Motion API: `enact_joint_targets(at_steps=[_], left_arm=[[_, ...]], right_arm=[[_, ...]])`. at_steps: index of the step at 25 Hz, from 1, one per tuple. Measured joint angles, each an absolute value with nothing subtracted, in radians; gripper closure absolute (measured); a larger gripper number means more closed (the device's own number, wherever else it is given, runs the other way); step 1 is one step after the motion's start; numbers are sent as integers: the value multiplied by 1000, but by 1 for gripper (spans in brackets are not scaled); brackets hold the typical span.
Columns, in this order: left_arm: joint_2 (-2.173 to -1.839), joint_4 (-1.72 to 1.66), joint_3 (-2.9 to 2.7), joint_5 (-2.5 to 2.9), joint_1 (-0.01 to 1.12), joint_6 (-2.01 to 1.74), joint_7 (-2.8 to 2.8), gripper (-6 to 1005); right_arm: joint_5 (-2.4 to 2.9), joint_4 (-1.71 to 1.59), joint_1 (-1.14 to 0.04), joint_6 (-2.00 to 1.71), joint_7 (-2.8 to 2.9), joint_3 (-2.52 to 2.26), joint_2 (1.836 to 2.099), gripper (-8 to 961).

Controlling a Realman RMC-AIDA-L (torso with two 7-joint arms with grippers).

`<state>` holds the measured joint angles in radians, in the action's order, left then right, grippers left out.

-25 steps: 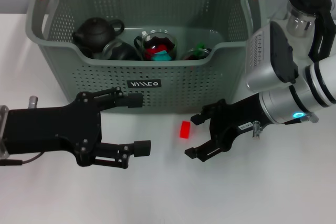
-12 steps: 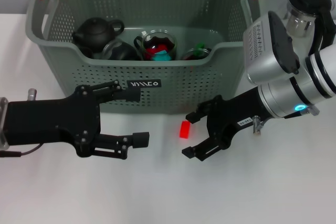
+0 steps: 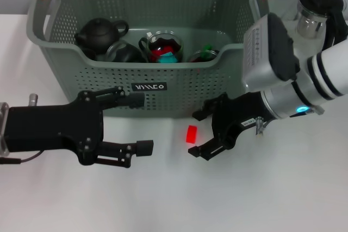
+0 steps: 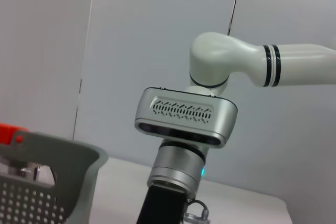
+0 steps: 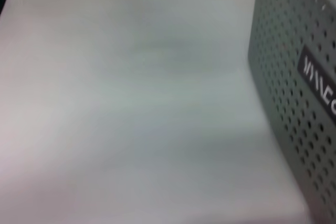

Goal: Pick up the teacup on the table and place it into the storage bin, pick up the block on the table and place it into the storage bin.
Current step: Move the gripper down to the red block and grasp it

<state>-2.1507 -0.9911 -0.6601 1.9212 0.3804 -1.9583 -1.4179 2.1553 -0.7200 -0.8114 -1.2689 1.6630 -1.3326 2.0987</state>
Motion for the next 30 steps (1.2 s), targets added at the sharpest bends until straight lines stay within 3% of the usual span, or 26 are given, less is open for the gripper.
enact_joint_targets(at_steps=[30], left_arm=[[-2161, -989, -664, 1956, 374, -1968, -1421, 53]], right_arm=[[2108, -634, -827, -1107, 1673, -1479, 2111, 25]])
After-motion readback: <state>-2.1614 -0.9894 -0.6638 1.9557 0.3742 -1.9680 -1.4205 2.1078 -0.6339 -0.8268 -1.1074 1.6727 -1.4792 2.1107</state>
